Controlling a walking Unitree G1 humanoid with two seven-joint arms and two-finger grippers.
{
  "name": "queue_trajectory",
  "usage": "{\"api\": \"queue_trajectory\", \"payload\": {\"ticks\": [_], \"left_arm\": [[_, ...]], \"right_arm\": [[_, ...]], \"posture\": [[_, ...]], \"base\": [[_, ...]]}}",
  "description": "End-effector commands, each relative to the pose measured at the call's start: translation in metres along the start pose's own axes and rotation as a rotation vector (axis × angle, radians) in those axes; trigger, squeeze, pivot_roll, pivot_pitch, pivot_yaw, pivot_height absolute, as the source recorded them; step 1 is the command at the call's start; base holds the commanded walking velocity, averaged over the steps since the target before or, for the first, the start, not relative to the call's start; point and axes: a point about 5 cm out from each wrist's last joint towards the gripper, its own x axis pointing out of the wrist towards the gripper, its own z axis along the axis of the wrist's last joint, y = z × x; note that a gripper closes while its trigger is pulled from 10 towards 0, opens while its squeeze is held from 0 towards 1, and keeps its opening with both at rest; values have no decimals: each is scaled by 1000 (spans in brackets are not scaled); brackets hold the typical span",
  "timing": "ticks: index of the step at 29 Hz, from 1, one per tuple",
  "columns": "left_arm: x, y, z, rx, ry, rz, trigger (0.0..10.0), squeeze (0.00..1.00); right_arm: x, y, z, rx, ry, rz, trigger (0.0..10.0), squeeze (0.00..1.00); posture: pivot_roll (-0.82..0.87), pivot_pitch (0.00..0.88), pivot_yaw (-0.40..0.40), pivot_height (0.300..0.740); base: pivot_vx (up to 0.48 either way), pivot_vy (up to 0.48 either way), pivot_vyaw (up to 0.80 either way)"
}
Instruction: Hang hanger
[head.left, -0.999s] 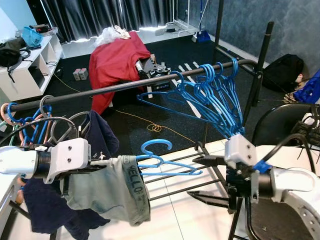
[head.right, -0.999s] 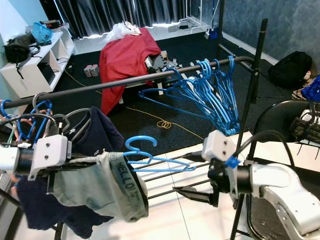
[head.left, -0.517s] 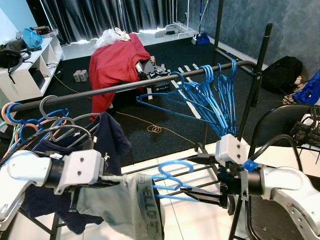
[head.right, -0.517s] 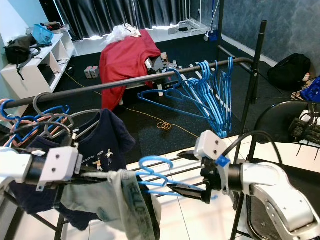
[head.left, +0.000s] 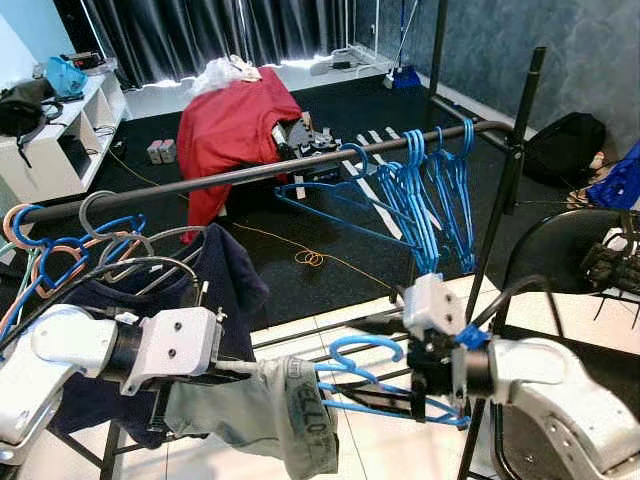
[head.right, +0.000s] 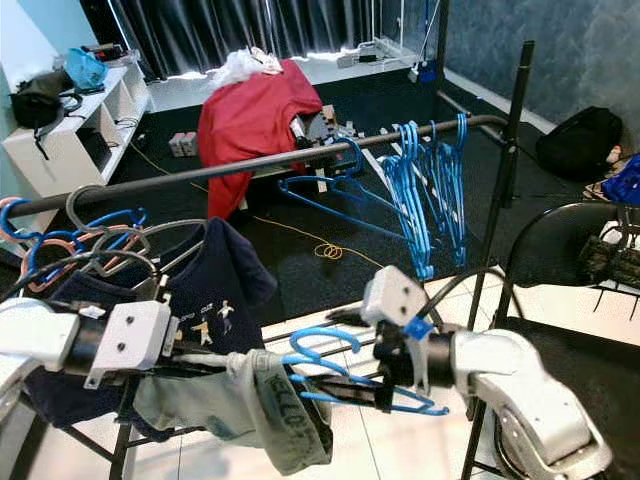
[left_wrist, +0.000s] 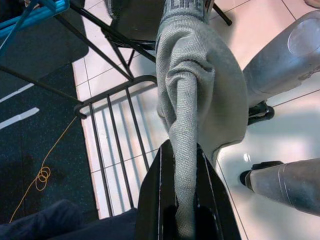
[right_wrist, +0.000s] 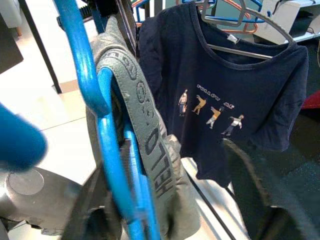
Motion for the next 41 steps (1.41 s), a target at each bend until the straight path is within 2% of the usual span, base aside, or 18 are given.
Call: {"api": "queue_trajectory", "payload": {"ticks": [1,2,21,22,27,30,32,33,35,37,38,39,40,41], "left_arm": [[2,2,1,3,0,0,10000,0],[2,2,1,4,2,0,10000,0],[4,10,-2,4,4,28,10000,0],[3,12,-1,-19,-9,33,10000,1000],[-1,20,5,-50,-74,75,10000,1000],[-11,27,8,-60,-132,137,10000,1000],[-11,27,8,-60,-132,137,10000,1000],[-20,31,6,-81,-161,176,10000,1000],[-20,31,6,-81,-161,176,10000,1000],[-51,44,-8,-144,-210,365,10000,1000],[-51,44,-8,-144,-210,365,10000,1000],[-64,48,-18,-173,-218,476,10000,1000],[-64,48,-18,-173,-218,476,10000,1000],[-72,50,-26,-207,-226,563,10000,1000]], "right_arm": [[4,3,-2,7,3,19,1882,0],[4,3,-3,12,8,20,78,0],[3,1,-5,14,18,2,0,0],[3,0,-5,13,16,-1,0,0],[2,0,-3,12,6,-10,0,0],[-1,-2,-2,13,-3,-23,0,0],[-1,-2,-2,13,-3,-23,0,0],[-5,-3,-1,14,-7,-35,0,0],[-5,-3,-1,14,-7,-35,0,0],[-15,-10,5,5,-32,-75,0,0],[-15,-10,5,5,-32,-75,0,0],[-21,-12,11,0,-57,-90,0,0],[-21,-12,11,0,-57,-90,0,0],[-25,-13,16,-4,-82,-99,0,0]], "posture": [[-130,0,92,740],[-131,0,91,740],[-132,0,92,740],[-132,0,92,740],[-135,0,98,740],[-136,0,100,740],[-136,0,100,740],[-136,0,101,740],[-136,0,101,740],[-139,0,107,740],[-139,0,107,740],[-137,0,108,740],[-137,0,108,740],[-137,0,108,740]], "base": [[0,0,0],[0,0,0],[0,0,0],[0,0,0],[0,0,0],[0,0,0],[0,0,0],[0,0,0],[0,0,0],[0,0,0],[0,0,0],[0,0,0],[0,0,0],[0,0,0]]}}
